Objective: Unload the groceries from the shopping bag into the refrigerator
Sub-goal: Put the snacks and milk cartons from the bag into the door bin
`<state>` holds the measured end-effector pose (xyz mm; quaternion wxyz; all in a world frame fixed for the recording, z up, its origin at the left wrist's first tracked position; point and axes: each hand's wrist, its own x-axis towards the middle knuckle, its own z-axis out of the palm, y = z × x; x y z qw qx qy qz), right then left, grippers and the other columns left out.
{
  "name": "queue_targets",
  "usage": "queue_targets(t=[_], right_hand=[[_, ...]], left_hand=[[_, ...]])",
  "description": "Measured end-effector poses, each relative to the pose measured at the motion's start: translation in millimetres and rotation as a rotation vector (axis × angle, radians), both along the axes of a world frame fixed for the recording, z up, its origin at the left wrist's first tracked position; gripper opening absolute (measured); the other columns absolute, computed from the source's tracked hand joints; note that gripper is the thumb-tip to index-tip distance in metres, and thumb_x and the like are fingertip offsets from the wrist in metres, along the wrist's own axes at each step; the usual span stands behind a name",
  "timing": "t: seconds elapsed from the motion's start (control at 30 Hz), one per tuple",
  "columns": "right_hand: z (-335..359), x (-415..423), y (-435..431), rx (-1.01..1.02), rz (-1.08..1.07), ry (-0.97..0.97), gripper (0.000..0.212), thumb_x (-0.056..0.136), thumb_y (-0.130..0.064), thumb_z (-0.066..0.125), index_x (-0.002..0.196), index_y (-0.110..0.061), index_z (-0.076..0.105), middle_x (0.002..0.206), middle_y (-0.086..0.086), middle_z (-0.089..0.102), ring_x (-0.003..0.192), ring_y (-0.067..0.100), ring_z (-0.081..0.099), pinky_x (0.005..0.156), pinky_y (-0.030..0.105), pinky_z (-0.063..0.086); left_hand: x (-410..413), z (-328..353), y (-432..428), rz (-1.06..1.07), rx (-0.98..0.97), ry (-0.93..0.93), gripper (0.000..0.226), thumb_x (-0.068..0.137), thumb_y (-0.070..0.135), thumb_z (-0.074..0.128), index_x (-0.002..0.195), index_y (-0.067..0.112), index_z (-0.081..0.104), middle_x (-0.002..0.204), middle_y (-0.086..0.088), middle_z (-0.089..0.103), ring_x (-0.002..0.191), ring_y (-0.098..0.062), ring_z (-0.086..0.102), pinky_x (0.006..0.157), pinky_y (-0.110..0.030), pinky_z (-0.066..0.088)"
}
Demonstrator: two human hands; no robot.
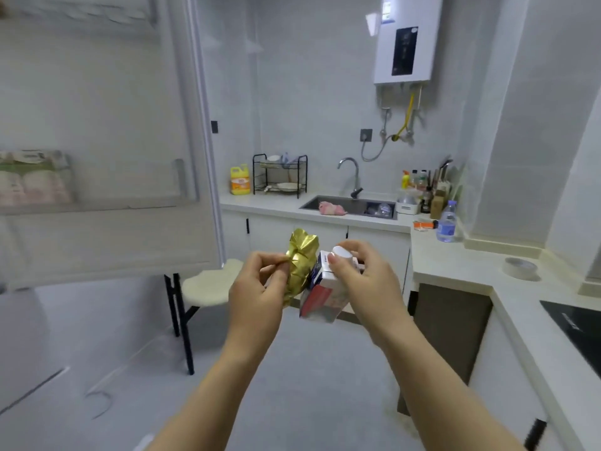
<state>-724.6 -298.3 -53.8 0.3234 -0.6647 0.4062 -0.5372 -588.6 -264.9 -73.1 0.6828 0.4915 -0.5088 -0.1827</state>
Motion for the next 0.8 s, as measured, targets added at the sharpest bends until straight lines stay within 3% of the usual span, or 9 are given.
queue_targets(t=[0.17, 0.3, 0.43, 0.63, 0.8], right_hand=[[32.0, 105.0, 1.1, -0.052, 0.084, -0.037, 0.012, 0.091, -0.030, 0.056, 0.103, -0.028, 0.056, 0.101, -0.004, 0.058, 0.092, 0.016, 0.058, 0.072, 0.029, 0.052], [47.8, 174.6, 5.7, -0.058, 0.177, -0.072, 0.017, 0.092, -0.030, 0.055, 0.108, -0.026, 0.055, 0.095, -0.014, 0.054, 0.095, 0.015, 0.058, 0.083, 0.036, 0.052], [59.8, 227.0, 10.2, -0.113, 0.239, -0.110, 0.007, 0.092, -0.027, 0.055, 0.099, -0.029, 0.053, 0.091, -0.016, 0.053, 0.084, 0.002, 0.053, 0.075, 0.026, 0.048], [90.3, 292.5, 5.8, -0.185, 0.294, -0.154, 0.010, 0.092, -0.032, 0.054, 0.101, -0.030, 0.054, 0.094, -0.017, 0.055, 0.087, 0.000, 0.053, 0.070, 0.022, 0.045], [110.3, 342.7, -4.4, -0.196, 0.357, -0.207, 0.018, 0.091, -0.030, 0.055, 0.107, -0.023, 0.056, 0.093, -0.013, 0.055, 0.089, 0.009, 0.054, 0.073, 0.026, 0.046]], left_hand=[[92.3, 29.0, 14.6, 0.142, -0.092, -0.006, 0.017, 0.093, 0.010, 0.054, 0.086, 0.026, 0.059, 0.087, 0.005, 0.067, 0.081, -0.007, 0.065, 0.065, -0.016, 0.052], [156.9, 43.8, 25.7, 0.243, -0.132, -0.001, 0.015, 0.093, 0.011, 0.055, 0.087, 0.024, 0.059, 0.086, 0.006, 0.066, 0.079, -0.005, 0.065, 0.067, -0.019, 0.055], [205.2, 56.5, 37.3, 0.331, -0.185, -0.008, 0.016, 0.093, 0.011, 0.055, 0.086, 0.025, 0.058, 0.085, 0.008, 0.065, 0.078, 0.001, 0.064, 0.066, -0.015, 0.054], [265.4, 88.8, 41.5, 0.443, -0.298, -0.004, 0.017, 0.092, 0.011, 0.056, 0.084, 0.026, 0.057, 0.082, 0.010, 0.063, 0.074, 0.006, 0.061, 0.063, -0.009, 0.049], [311.4, 109.0, 29.7, 0.551, -0.355, 0.016, 0.019, 0.092, 0.011, 0.057, 0.082, 0.027, 0.056, 0.089, 0.003, 0.064, 0.082, -0.005, 0.062, 0.068, -0.013, 0.050]])
